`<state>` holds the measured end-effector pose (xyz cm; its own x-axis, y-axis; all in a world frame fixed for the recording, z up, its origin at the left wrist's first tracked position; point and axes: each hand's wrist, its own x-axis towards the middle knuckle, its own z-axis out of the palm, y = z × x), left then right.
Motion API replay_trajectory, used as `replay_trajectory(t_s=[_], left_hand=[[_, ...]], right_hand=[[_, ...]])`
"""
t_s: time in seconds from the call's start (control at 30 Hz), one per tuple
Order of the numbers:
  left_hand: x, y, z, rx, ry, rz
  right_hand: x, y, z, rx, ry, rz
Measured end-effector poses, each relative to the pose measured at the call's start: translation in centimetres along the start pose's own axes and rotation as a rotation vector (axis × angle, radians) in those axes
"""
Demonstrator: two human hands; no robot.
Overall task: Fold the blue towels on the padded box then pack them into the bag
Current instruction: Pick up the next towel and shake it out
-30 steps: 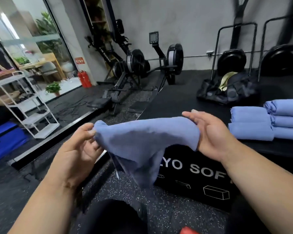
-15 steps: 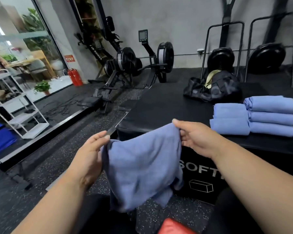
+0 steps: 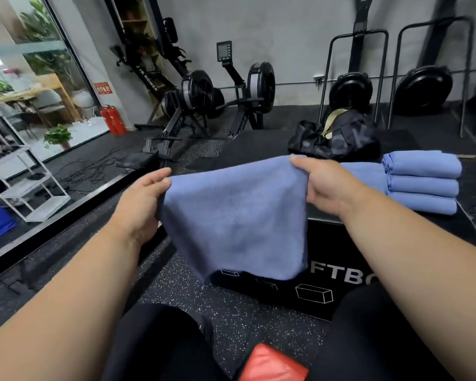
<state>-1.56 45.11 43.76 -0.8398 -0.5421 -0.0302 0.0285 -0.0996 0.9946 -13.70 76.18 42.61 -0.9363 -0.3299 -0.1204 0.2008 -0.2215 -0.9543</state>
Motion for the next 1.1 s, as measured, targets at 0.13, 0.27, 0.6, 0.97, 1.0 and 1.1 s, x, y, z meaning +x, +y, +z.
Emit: replay_trajectory(t_s=[0.13,0.27,0.6,0.97,1.0,1.1], left_hand=[[0.0,0.9,0.1,0.015,-0.055,0.056],[0.0,0.4,0.0,0.022,-0.053,0.058],[-1.1,-1.3,-1.7,0.084,-0.188,-0.227],[-5.0,-0.4,1.9,-0.398,-0.584,-0.352],[-5.3,-0.3,2.3,-0.399,-0.617,-0.360],[-5.8,-0.1,3.1,-0.378,-0.709,-0.369]], right_hand=[[0.2,-1.3,-1.3,-0.035,0.005,-0.035],[0.3,-1.3,-1.6,-0.097,0.056,-0.060],[-0.1,3.0,-3.0,-0.131,0.165,0.034],[-3.9,4.4,1.5,-0.747,0.058,-0.128],[-4.6,4.1,2.4,-0.687,0.003,-0.153],[-6.1,3.6,4.8,-0.588,-0.201,-0.152]])
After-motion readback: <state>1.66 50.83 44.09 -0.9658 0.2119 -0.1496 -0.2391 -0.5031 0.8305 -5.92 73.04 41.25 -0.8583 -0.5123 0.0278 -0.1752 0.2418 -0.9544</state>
